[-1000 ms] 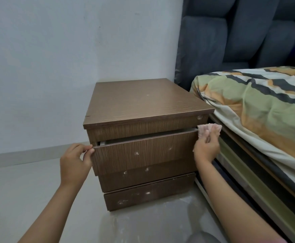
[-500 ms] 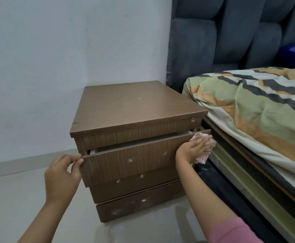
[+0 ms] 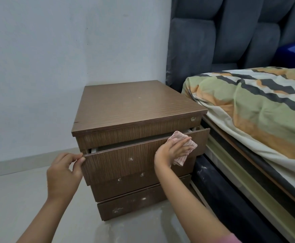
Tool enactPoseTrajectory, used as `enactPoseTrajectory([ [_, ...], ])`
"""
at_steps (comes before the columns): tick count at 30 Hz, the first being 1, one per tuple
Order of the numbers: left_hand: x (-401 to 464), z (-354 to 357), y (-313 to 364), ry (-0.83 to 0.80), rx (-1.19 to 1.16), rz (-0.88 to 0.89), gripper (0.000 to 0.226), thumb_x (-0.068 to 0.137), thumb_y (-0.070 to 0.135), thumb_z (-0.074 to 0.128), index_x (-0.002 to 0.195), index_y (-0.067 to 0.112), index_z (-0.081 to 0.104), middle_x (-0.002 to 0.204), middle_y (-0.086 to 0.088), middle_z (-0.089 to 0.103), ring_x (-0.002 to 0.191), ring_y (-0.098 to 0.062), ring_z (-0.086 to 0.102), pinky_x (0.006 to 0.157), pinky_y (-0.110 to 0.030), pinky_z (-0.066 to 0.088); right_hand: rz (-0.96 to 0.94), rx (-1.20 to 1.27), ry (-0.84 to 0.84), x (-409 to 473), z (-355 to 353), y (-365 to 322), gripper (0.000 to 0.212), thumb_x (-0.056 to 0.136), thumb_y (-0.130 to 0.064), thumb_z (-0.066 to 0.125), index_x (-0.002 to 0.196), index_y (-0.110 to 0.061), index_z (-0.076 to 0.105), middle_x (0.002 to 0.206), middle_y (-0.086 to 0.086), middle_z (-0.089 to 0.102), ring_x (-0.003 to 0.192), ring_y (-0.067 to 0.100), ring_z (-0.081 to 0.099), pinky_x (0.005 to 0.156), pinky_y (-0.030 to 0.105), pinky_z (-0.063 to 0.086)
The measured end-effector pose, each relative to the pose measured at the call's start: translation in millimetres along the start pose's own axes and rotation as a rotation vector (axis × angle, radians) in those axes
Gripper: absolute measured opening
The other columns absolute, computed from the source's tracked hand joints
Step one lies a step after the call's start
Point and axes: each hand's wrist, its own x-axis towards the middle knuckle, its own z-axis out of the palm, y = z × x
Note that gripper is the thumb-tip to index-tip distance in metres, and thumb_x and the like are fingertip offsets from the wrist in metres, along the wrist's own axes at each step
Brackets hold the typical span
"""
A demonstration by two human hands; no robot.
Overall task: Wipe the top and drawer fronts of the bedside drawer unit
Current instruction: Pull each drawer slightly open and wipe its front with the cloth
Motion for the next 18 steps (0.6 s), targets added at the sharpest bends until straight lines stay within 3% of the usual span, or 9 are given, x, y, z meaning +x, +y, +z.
enactPoseTrajectory([
  [7,0,-1,1,-0.005,-0.007,0.0,0.008,0.074,-0.002,0.071,0.079,0.004,0.07,0.077,-0.003,0.063,0.069,-0.018,0.057,0.067,-0.009,0.04,0.059,-0.02,0.071,43,-25,9,0.051,0.102,-0.029,0.017,0.148,-0.025,-0.005,0.156,0.01,-0.019,0.143,0.034,-0.013,0.113,0.051,-0.005],
  [13,0,-1,5,-0.007,-0.012,-0.013,0.007,0.074,-0.003,0.071,0.079,0.003,0.07,0.077,-0.005,0.063,0.069,-0.02,0.057,0.063,-0.032,0.05,-0.018,-0.034,0.003,13,-12,12,0.053,0.101,-0.035,0.016,0.147,-0.03,-0.011,0.154,0.007,-0.024,0.142,0.03,-0.018,0.112,0.053,-0.006],
  [18,1,-2,5,-0.012,-0.003,-0.007,0.008,0.073,-0.004,0.071,0.076,0.003,0.069,0.076,-0.004,0.062,0.068,-0.018,0.056,0.064,-0.024,0.047,-0.192,-0.048,-0.101,-28,4,28,0.061,0.094,-0.039,0.016,0.147,-0.023,-0.008,0.153,0.012,-0.027,0.14,0.024,-0.024,0.109,0.038,-0.016],
])
